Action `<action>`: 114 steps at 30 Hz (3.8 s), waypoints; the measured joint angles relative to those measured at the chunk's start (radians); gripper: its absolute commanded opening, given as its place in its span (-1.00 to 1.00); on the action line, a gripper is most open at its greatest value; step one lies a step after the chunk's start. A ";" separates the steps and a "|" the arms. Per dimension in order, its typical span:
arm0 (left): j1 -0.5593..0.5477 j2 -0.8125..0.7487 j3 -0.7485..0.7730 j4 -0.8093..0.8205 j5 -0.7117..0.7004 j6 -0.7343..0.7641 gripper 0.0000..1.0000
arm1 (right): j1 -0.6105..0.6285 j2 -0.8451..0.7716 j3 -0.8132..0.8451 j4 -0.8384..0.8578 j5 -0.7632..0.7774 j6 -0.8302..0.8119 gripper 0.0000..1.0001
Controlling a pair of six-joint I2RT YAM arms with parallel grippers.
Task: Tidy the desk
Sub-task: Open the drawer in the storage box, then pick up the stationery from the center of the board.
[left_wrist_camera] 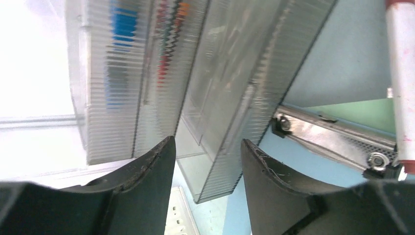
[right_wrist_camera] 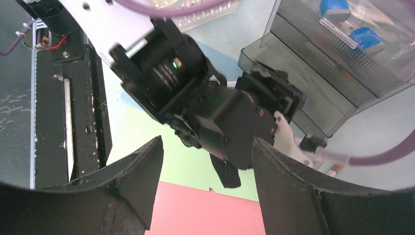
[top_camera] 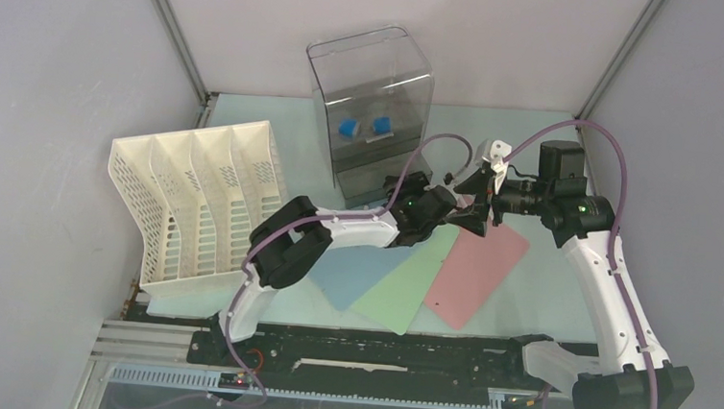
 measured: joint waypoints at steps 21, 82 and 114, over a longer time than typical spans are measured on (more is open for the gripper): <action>-0.003 -0.434 -0.276 -0.191 0.314 -0.470 0.43 | -0.005 0.000 0.000 -0.001 -0.007 -0.002 0.48; 0.127 -0.510 -0.571 0.069 0.872 -0.688 0.09 | -0.006 0.041 0.000 -0.012 -0.030 -0.010 0.49; 0.164 -0.367 -0.469 -0.025 0.909 -0.595 -0.85 | -0.006 0.046 0.000 -0.013 -0.030 -0.011 0.49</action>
